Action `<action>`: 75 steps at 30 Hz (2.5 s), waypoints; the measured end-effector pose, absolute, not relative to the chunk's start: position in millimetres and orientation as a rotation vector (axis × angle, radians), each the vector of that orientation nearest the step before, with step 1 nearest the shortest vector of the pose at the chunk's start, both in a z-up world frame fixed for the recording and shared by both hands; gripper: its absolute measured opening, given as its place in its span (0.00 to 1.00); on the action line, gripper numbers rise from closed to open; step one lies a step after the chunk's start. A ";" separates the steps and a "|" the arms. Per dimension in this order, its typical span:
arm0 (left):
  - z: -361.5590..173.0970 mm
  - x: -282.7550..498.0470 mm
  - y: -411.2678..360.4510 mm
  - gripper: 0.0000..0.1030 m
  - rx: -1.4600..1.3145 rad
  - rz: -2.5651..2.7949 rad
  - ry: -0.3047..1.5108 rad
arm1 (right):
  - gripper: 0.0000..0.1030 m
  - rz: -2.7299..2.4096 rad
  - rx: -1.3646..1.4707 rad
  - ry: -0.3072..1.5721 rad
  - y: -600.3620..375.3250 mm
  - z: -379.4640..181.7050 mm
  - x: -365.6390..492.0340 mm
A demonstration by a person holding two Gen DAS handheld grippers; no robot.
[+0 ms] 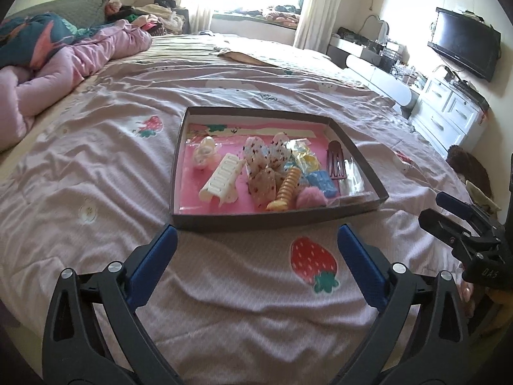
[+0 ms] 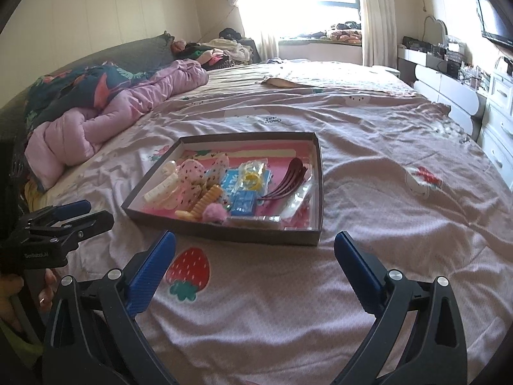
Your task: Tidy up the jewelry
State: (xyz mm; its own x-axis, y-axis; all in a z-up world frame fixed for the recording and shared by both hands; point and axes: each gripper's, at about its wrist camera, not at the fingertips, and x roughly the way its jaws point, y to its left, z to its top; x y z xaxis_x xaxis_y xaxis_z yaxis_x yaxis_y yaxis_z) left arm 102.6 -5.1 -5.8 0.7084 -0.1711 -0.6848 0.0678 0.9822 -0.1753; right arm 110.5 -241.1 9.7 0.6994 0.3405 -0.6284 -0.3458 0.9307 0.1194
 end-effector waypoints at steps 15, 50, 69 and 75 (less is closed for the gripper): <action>-10.1 86.2 -5.9 0.89 -0.139 -0.116 0.778 | 0.94 0.388 -0.019 0.696 -235.6 6.0 95.8; 0.9 79.4 -4.6 0.89 -0.130 -0.097 0.756 | 0.94 0.386 -0.018 0.691 -237.0 7.5 94.9; 3.5 80.3 -4.1 0.89 -0.124 -0.090 0.752 | 0.94 0.387 -0.018 0.690 -236.9 7.4 94.7; 3.4 80.2 -4.3 0.89 -0.116 -0.090 0.747 | 0.94 0.387 -0.018 0.690 -236.9 7.7 94.3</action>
